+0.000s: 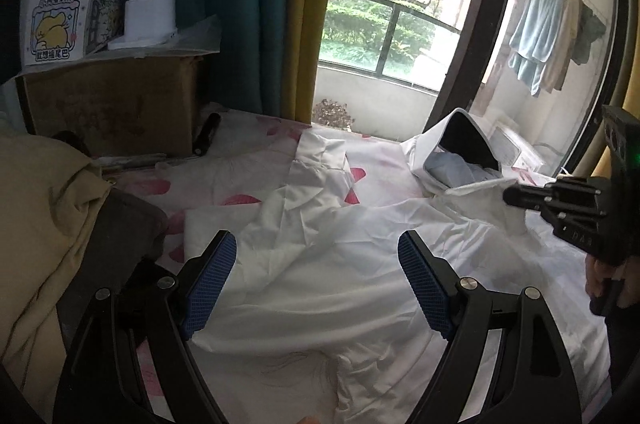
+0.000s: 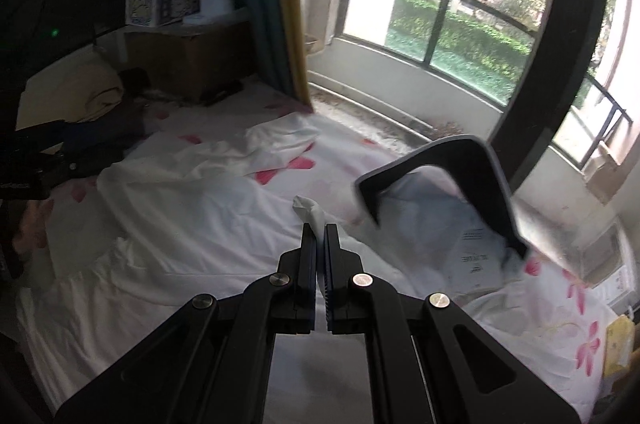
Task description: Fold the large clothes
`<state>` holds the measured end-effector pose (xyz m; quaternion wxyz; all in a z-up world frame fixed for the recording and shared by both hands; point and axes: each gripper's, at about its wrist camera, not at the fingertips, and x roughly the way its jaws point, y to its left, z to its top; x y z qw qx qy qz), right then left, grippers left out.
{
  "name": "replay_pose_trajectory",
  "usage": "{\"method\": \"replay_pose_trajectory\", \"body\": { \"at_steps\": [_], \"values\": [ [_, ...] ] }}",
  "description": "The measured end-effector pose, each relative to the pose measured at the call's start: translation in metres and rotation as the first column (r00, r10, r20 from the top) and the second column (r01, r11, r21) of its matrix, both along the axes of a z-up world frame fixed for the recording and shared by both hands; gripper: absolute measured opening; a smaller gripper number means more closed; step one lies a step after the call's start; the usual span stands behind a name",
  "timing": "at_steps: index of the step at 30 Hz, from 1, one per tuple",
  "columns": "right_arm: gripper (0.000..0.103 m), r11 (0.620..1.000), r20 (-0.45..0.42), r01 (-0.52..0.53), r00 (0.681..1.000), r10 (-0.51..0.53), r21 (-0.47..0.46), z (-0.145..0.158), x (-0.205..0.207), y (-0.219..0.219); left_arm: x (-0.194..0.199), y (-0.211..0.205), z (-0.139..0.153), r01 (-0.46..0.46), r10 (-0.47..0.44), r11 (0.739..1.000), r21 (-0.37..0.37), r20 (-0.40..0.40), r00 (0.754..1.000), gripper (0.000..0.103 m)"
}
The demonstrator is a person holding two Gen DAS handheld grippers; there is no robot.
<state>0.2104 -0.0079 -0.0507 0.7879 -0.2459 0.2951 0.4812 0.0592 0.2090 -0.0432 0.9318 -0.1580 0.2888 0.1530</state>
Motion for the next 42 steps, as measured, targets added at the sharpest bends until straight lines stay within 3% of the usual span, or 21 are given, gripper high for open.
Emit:
{"method": "replay_pose_trajectory", "body": {
  "at_steps": [11, 13, 14, 15, 20, 24, 26, 31, 36, 37, 40, 42],
  "values": [
    [0.007, 0.999, -0.133, 0.002, 0.991, -0.007, -0.035, -0.049, 0.002, 0.008, 0.025, -0.007, -0.019, 0.086, -0.086, 0.996, -0.003, -0.075, 0.993, 0.086],
    [0.027, 0.999, -0.162, 0.007, 0.987, -0.014, -0.046, -0.056, 0.003, 0.006, 0.033, -0.002, -0.023, 0.108, -0.108, 0.994, -0.007, -0.098, 0.989, 0.086],
    [0.053, 0.999, -0.180, 0.004, 0.984, -0.011, -0.039, -0.057, 0.003, 0.004, 0.039, 0.002, -0.025, 0.124, -0.125, 0.992, -0.016, -0.112, 0.986, 0.086],
    [0.068, 1.000, -0.196, -0.001, 0.981, -0.004, -0.027, -0.056, 0.003, 0.001, 0.043, 0.005, -0.027, 0.132, -0.134, 0.991, -0.018, -0.122, 0.984, 0.086],
    [0.068, 1.000, -0.192, 0.007, 0.981, -0.006, 0.005, -0.043, -0.002, -0.025, 0.069, 0.019, -0.030, 0.152, -0.147, 0.988, 0.020, -0.169, 0.975, 0.085],
    [0.068, 0.994, -0.184, 0.106, 0.978, -0.101, 0.019, -0.035, 0.012, -0.061, 0.094, 0.033, -0.031, 0.170, -0.164, 0.985, 0.022, -0.173, 0.971, 0.084],
    [0.068, 0.988, -0.178, 0.154, 0.973, -0.149, 0.016, -0.035, 0.020, -0.077, 0.109, 0.042, -0.035, 0.185, -0.179, 0.983, 0.018, -0.188, 0.966, 0.077],
    [0.068, 0.954, -0.238, 0.299, 0.928, -0.286, 0.020, -0.046, 0.041, -0.124, 0.142, 0.061, -0.048, 0.187, -0.183, 0.982, -0.005, -0.224, 0.957, 0.061],
    [0.068, 0.915, -0.267, 0.403, 0.884, -0.383, 0.022, -0.049, 0.054, -0.157, 0.164, 0.073, -0.061, 0.194, -0.201, 0.980, -0.053, -0.256, 0.946, 0.057],
    [0.068, 0.910, -0.268, 0.414, 0.879, -0.394, 0.023, -0.048, 0.056, -0.160, 0.167, 0.073, -0.066, 0.195, -0.202, 0.979, -0.052, -0.274, 0.940, 0.051],
    [0.068, 0.897, -0.274, 0.441, 0.867, -0.417, 0.031, -0.046, 0.060, -0.170, 0.169, 0.068, -0.071, 0.212, -0.203, 0.977, 0.002, -0.283, 0.937, 0.043],
    [0.068, 0.893, -0.275, 0.450, 0.863, -0.424, 0.032, -0.047, 0.062, -0.174, 0.169, 0.065, -0.072, 0.224, -0.207, 0.974, 0.025, -0.290, 0.934, 0.023]
  ]
}}
